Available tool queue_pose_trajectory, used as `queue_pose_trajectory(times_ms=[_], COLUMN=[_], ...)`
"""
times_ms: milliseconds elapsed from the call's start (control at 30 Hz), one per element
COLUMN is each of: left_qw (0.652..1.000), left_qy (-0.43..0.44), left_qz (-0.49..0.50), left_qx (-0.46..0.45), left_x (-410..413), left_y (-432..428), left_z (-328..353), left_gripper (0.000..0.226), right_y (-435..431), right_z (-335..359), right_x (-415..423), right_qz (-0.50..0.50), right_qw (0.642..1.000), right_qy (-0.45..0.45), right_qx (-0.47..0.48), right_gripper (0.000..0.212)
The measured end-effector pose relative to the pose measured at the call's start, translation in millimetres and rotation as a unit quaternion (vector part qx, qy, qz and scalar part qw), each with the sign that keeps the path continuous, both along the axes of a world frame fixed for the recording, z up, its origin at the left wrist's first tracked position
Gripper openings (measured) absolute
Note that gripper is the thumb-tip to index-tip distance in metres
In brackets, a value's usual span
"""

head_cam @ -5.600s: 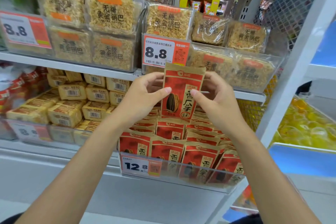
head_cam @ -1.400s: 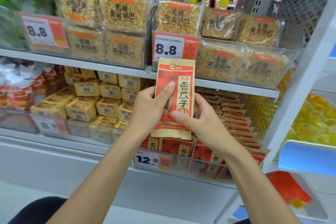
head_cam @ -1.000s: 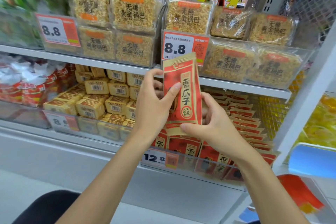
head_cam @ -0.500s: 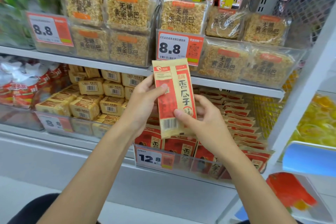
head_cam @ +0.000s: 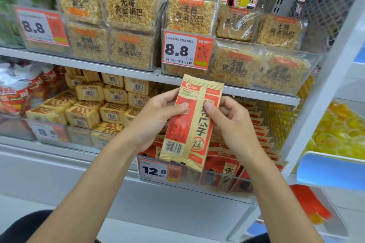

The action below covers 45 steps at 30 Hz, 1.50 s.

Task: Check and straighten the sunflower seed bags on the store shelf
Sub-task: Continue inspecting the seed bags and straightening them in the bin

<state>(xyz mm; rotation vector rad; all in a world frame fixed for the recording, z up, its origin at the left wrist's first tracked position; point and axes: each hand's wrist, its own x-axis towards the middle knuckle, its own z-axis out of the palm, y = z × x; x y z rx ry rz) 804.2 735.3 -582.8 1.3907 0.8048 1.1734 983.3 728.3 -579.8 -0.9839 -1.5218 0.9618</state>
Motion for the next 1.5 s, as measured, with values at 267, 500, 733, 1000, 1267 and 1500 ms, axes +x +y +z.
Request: queue_pose_trajectory(times_ms=[267,500,733,1000,1267,1500], left_qw=[1.0,0.998,0.979,0.996,0.982,0.968], left_qy=[-0.008,-0.039,0.097,0.059,0.064,0.134], left_qz=[0.025,0.004,0.103,0.042,0.118,0.148], left_qx=[0.003,0.055,0.143,0.05,0.13,0.154], left_x=[3,12,7,14,20,-4], left_y=[-2,-11,-4,-6,8,33], left_z=[2,11,4,1,10,16], left_gripper=[0.037,0.039,0.045,0.036,0.036,0.027], right_y=[0,-3,-8,1,3,19], right_z=[0,9,6,7,22,3], right_x=[0,-5,-6,-3,15,14], right_qz=[-0.054,-0.091,0.048,0.05,-0.044,-0.135], right_qw=[0.998,0.99,0.998,0.989,0.993,0.973], right_qy=[-0.01,-0.034,0.03,0.136,0.011,-0.033], right_qx=[0.017,0.103,0.012,-0.034,0.113,0.186], right_gripper=[0.012,0.009,0.025,0.019,0.017,0.018])
